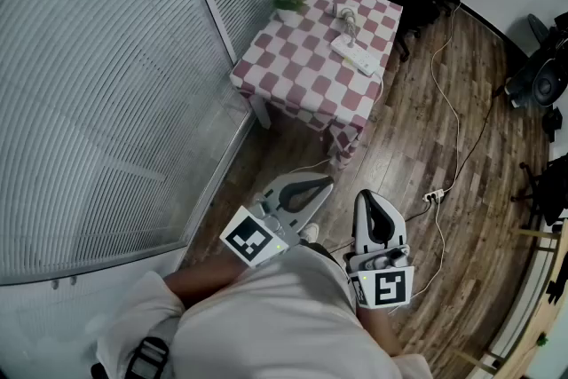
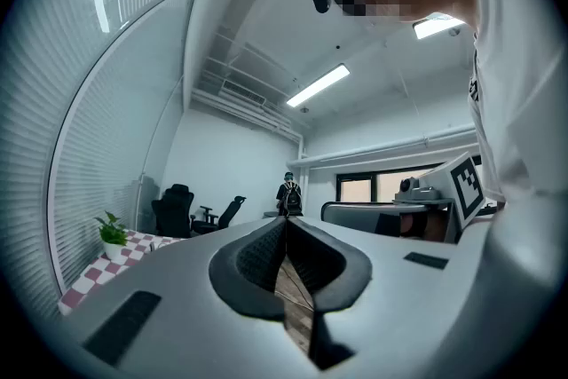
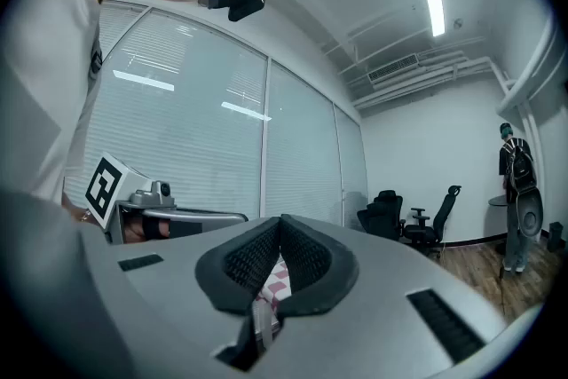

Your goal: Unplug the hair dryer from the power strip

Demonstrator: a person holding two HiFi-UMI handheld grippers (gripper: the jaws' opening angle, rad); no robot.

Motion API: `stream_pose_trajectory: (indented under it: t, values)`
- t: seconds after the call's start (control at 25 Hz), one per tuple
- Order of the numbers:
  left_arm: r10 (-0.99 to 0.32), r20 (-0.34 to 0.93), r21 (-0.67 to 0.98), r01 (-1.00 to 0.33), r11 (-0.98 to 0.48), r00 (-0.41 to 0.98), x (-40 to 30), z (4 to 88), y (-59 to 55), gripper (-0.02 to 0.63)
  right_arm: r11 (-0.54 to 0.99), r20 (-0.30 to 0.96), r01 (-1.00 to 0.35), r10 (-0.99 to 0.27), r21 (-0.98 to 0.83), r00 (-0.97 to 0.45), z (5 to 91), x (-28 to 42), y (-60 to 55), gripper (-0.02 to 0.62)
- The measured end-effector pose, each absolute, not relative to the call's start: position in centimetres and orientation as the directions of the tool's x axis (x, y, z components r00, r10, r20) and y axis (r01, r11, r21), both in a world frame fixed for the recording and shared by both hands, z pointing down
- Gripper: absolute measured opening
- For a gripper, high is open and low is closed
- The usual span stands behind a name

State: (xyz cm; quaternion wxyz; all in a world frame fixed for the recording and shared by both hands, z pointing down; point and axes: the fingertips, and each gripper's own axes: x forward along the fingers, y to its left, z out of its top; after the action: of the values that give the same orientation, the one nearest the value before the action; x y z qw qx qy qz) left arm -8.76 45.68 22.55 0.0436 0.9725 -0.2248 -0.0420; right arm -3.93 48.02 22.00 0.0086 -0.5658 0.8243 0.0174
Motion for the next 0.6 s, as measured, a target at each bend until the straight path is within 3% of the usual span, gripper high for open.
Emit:
stream_pose_trajectory:
  t: [0.6]
  values:
    - [-0.457, -0.034, 0.096, -0.453, -0.887, 0.889, -5.6, 23.5, 45.3, 0.032, 0.400, -0.060, -0.917, -0.915, -0.001, -0.399, 22.1, -1.1, 47.7, 0.032]
